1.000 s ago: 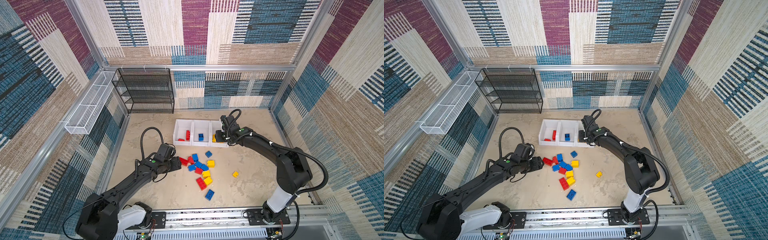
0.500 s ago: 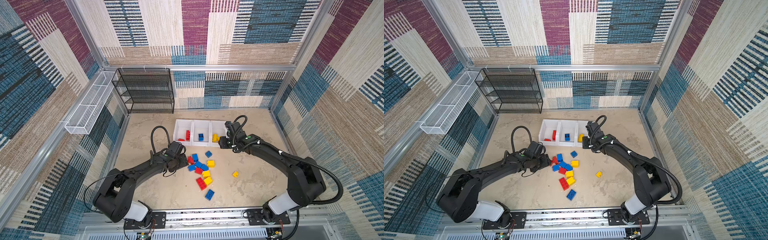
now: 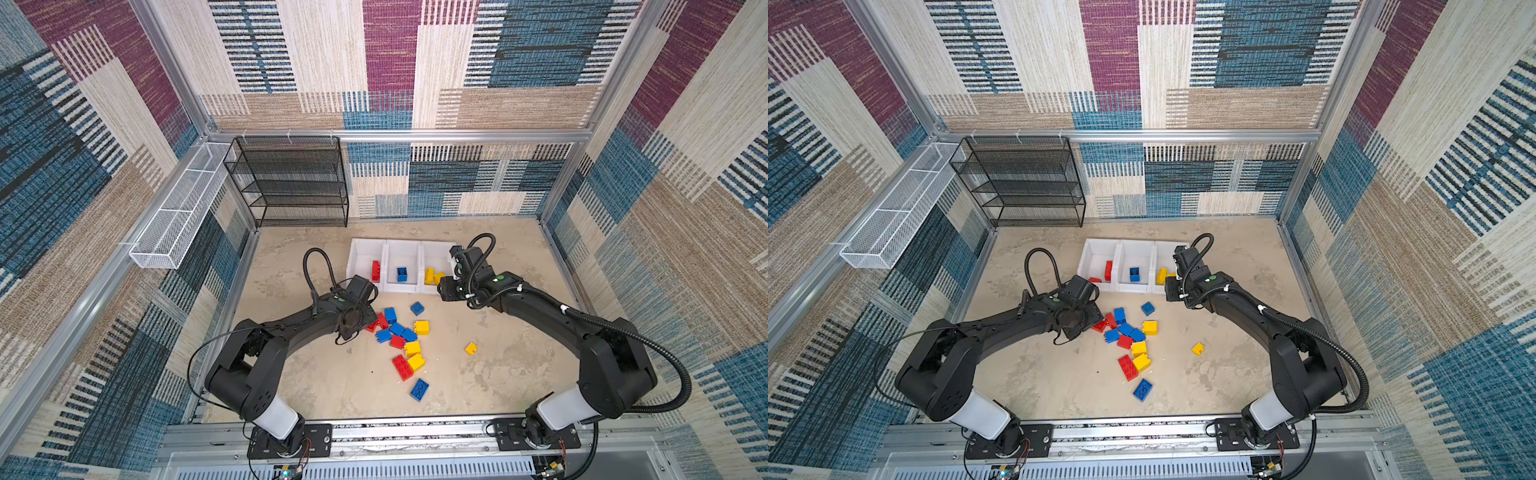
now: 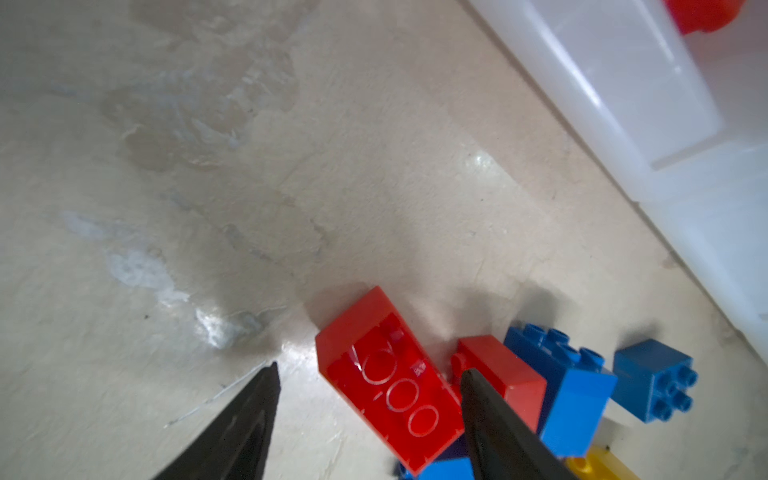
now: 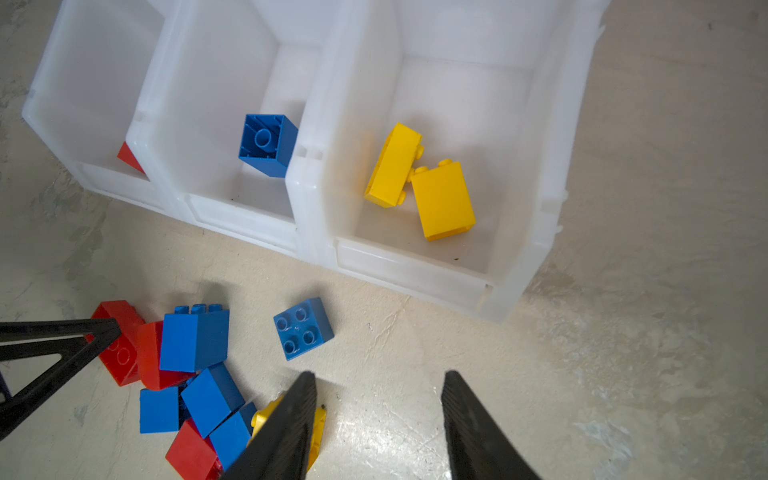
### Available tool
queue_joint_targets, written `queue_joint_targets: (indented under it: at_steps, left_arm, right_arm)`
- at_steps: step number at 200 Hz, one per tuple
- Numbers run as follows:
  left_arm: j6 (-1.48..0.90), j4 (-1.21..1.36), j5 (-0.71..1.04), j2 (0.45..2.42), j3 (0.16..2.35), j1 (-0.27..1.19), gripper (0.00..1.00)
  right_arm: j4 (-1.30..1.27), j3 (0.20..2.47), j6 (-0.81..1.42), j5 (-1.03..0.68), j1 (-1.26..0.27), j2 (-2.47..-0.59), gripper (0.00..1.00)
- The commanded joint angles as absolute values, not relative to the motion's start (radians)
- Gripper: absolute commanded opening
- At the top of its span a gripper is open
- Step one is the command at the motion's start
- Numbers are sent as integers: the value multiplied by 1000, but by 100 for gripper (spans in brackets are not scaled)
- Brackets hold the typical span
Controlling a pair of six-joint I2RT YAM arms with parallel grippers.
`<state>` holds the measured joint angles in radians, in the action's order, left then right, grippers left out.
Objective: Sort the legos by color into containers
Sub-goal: 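Lower the left gripper onto a red brick at the pile edge and grasp, then carry the red brick into the bin nearest the left gripper and release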
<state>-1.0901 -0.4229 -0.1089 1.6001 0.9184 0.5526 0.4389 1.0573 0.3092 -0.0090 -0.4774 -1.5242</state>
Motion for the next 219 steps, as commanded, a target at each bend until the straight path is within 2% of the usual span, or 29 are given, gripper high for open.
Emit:
queue_joint_targets:
  at_steps: [1,28,107,169,219]
  left_arm:
    - [-1133,-481,-173,1615,940,556,71]
    - [-1116,-506,-214,1637,972,556,68]
    - [-1115,-487,-173,1688,988,574,63]
    - [-1086,-456,-144,1702,974,578,47]
    - [-1047,-457,-148,1678,965,578,38]
  right_arm:
    - [409,1048,293,-26,-478,-1520,52]
    - [399,1023,293,-27,-477,-1511,52]
    - [403,997,297,-19,-478,-1495,52]
    - [408,980,310,-10,-478,-1470,51]
    - [411,969,316,-9,-477,-1462,51]
